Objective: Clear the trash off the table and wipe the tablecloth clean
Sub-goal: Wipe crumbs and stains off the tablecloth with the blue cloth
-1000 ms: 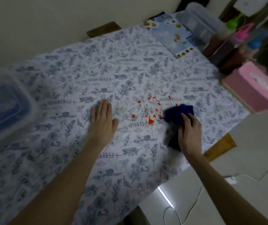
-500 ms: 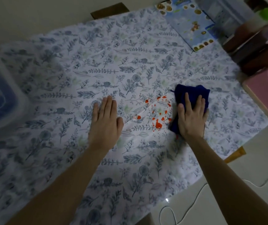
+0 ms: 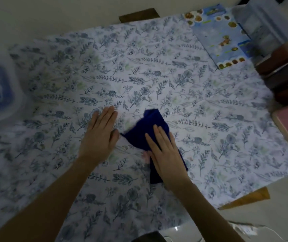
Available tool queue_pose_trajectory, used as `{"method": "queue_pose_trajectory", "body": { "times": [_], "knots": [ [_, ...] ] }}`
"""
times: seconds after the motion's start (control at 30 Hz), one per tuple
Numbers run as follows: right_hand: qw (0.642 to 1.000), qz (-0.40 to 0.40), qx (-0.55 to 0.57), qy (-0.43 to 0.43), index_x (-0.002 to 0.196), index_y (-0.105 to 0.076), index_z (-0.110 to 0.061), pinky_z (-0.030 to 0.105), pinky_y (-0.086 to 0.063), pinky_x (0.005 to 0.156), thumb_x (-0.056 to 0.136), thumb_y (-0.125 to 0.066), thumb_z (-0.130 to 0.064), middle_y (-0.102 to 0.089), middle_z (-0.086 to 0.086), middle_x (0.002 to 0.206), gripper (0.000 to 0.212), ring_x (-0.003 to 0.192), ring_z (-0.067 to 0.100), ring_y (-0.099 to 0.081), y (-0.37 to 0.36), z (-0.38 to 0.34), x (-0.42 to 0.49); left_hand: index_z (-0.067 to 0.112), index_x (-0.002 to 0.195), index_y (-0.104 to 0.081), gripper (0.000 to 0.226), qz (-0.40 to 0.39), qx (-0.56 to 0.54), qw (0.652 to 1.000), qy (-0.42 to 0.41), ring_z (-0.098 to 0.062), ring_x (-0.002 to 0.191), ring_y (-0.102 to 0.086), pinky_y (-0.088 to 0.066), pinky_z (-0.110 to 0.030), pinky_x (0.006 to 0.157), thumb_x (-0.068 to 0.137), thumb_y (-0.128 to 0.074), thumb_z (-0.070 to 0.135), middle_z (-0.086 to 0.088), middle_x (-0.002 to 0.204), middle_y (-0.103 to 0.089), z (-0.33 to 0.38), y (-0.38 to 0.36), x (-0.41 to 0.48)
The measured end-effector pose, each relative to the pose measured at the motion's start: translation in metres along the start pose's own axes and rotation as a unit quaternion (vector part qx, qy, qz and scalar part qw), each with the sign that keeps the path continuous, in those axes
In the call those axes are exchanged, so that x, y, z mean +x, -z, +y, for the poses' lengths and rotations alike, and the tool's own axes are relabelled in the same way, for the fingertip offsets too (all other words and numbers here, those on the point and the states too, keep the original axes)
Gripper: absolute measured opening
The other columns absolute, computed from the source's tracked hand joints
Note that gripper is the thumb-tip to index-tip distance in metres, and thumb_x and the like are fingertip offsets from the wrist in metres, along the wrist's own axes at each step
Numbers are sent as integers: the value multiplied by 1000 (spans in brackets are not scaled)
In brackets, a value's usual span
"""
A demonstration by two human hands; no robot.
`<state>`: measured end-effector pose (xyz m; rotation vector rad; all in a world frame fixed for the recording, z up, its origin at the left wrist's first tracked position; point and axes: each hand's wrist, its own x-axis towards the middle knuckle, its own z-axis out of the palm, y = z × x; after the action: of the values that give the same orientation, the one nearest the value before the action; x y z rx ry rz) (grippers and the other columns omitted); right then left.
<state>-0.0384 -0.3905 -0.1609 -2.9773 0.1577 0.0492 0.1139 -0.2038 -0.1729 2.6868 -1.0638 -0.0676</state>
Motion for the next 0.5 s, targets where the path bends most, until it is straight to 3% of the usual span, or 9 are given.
{"method": "queue_pose_trajectory", "body": {
  "times": [0.17,0.3,0.4,0.5],
  "knots": [
    [997,-12,35,-63,146,-29,-14,43,-14,117,102,-17,-34,-22,11,156,50,145,25,-17,22,69,-64,8,150,-25,57,-9,7,1000,24,-13,149,-8,-9,-43,122,99,-22,36,-5,160,-20,-3,-1,-1],
    [989,11,65,-130,147,-28,-12,46,-13,118,101,-19,-37,-22,12,156,53,146,25,-16,31,104,-40,9,149,-27,56,-1,13,1000,15,-14,149,-11,-11,-43,122,100,-26,36,-5,159,-22,-2,-1,-2],
    [976,39,66,-204,146,-31,-10,50,-15,118,99,-23,-35,-25,16,155,53,144,29,-19,29,98,12,7,148,-30,56,6,19,1000,16,-15,148,-14,-10,-42,122,100,-25,36,-6,158,-25,-3,-2,-3],
    [986,39,50,-156,144,-34,-9,52,-16,117,100,-26,-33,-28,18,153,51,143,33,-23,26,58,51,5,145,-35,55,15,12,1000,17,-19,147,-21,-13,-42,122,100,-25,35,-9,156,-31,-1,-1,-3]
  ]
}}
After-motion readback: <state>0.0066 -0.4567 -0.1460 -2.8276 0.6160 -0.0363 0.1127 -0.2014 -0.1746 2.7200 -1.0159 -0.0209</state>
